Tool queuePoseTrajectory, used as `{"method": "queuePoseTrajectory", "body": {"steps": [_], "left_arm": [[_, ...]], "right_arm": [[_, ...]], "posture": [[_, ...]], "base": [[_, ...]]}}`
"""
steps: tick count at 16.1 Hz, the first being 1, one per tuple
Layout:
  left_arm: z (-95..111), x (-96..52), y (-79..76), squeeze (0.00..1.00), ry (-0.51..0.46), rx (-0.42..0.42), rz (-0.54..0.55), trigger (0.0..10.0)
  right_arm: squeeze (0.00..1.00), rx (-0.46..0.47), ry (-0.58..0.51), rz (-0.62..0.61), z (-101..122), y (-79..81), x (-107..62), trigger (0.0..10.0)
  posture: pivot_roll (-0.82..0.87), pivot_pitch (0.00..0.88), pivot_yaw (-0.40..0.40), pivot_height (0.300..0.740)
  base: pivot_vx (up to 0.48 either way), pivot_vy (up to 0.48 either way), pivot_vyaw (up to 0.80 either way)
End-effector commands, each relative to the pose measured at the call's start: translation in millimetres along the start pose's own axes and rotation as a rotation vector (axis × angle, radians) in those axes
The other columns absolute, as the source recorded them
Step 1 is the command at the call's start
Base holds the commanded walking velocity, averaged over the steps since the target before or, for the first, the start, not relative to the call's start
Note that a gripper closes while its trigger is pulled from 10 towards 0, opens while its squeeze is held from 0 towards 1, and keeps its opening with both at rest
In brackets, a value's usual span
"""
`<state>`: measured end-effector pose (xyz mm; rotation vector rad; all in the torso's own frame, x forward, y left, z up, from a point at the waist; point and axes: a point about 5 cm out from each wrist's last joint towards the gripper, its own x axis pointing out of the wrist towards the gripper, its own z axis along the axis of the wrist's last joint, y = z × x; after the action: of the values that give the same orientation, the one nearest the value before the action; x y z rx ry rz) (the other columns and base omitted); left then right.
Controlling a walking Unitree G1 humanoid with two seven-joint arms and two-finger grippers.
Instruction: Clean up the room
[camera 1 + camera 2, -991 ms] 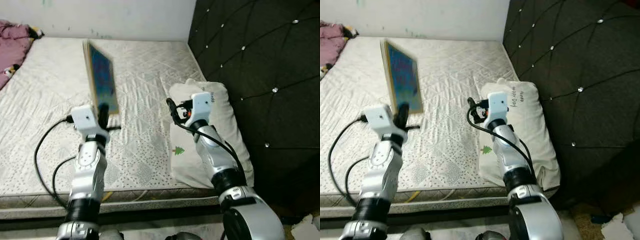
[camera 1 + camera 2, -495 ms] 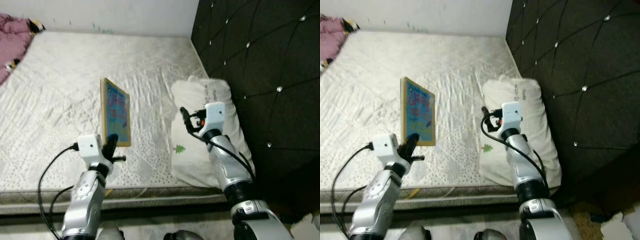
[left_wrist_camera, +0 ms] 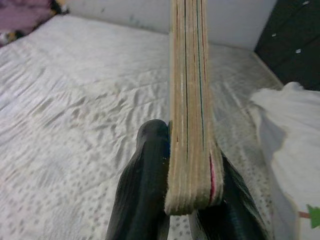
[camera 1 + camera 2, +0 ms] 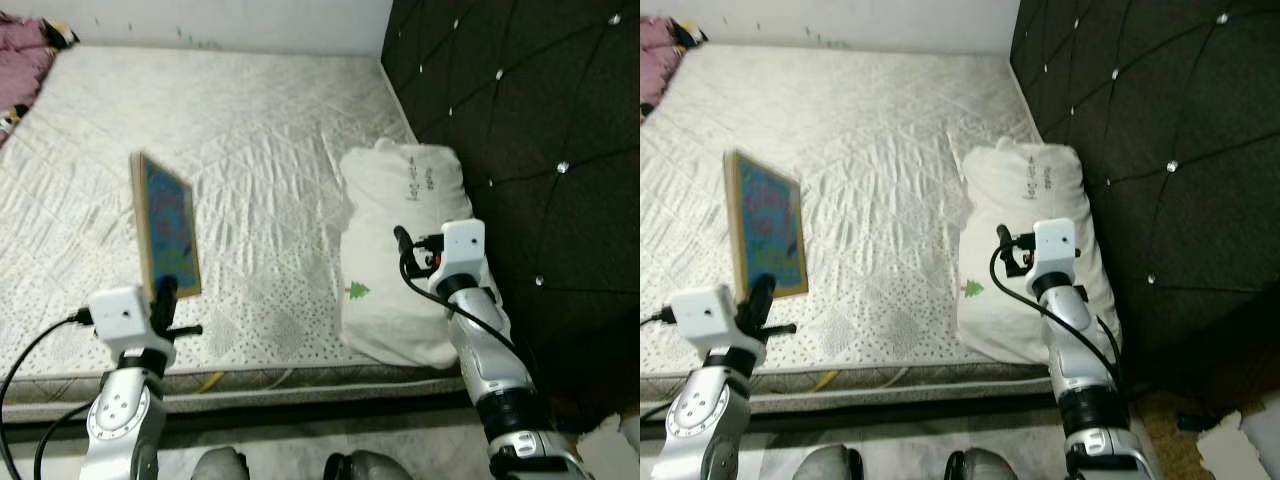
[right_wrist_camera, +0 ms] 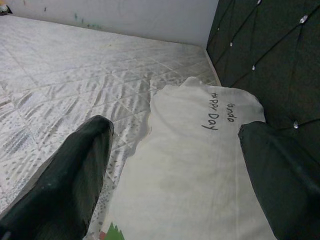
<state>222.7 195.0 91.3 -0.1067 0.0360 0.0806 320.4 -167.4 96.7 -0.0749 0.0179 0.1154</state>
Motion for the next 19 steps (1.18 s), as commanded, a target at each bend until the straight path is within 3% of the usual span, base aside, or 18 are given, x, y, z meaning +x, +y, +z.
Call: {"method": "queuePoseTrajectory", "body": {"steps": [1,5,10,19], "left_arm": [[11.3,1.4,-5.0,0.00,-0.042,0.021,-0.030,10.0],[18.4,-0.7,-5.4,0.00,-0.058,0.035,-0.048,10.0],[14.3,-0.5,-15.9,0.00,-0.043,-0.004,-0.079,10.0],[16.1,1.7,-15.4,0.00,-0.048,-0.009,-0.067,10.0]], "right_arm": [[0.00,-0.010,-0.015,-0.006,5.5,-0.6,0.0,10.0],[0.00,-0.037,0.012,-0.044,1.5,-1.5,-13.9,10.0],[0.00,-0.012,0.026,-0.054,-4.2,4.5,-19.5,10.0],[0.00,0.012,0.028,-0.041,-2.4,6.6,-28.0,10.0]], "posture": [[0.04,0.133,-0.061,0.740],[0.04,0.152,-0.058,0.740],[0.03,0.132,-0.020,0.740],[0.03,0.148,-0.020,0.740]], "base": [[0.000,0.000,0.00],[0.000,0.000,0.00],[0.000,0.000,-0.80],[0.000,0.000,0.00]]}}
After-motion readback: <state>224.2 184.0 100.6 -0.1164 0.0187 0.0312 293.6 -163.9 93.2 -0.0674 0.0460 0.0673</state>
